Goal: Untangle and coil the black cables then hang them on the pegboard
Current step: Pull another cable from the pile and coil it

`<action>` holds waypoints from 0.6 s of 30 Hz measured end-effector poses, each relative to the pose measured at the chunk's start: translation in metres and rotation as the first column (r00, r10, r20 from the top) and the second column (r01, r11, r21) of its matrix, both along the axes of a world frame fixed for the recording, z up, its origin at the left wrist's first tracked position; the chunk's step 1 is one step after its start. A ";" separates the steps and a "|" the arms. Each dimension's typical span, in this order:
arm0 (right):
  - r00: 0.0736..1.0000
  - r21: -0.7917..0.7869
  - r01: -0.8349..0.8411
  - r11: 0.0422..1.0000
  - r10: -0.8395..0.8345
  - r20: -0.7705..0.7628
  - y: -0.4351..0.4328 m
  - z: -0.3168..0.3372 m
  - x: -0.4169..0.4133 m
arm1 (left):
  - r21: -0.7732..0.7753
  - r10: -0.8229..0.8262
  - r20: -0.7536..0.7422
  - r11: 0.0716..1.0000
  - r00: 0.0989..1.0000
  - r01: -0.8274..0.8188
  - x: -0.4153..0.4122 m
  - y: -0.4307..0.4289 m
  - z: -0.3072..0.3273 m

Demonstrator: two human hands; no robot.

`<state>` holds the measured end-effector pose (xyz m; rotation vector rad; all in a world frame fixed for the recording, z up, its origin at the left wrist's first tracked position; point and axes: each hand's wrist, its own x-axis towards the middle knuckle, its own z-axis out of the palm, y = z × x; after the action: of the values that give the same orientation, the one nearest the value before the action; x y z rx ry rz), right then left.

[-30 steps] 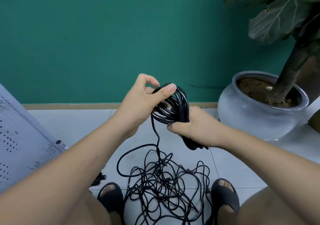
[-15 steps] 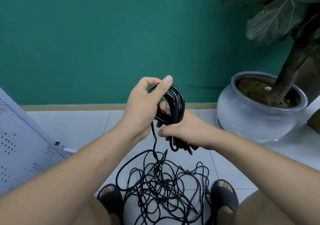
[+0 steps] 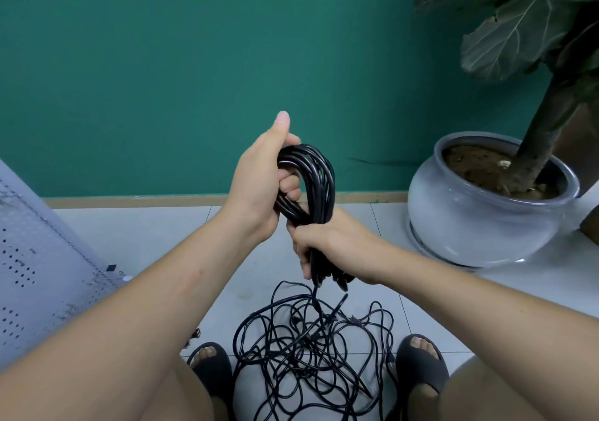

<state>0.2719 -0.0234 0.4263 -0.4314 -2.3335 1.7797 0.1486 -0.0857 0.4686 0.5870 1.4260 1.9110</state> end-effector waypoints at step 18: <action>0.839 -0.247 0.379 0.892 -0.444 -0.315 0.054 0.043 0.028 | -0.537 -0.549 -0.696 0.826 0.463 0.174 0.026 0.003 -0.103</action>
<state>0.3004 0.0308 0.4698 -0.5310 -1.6845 1.6815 0.1746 -0.0822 0.3660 1.6091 1.9581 0.8852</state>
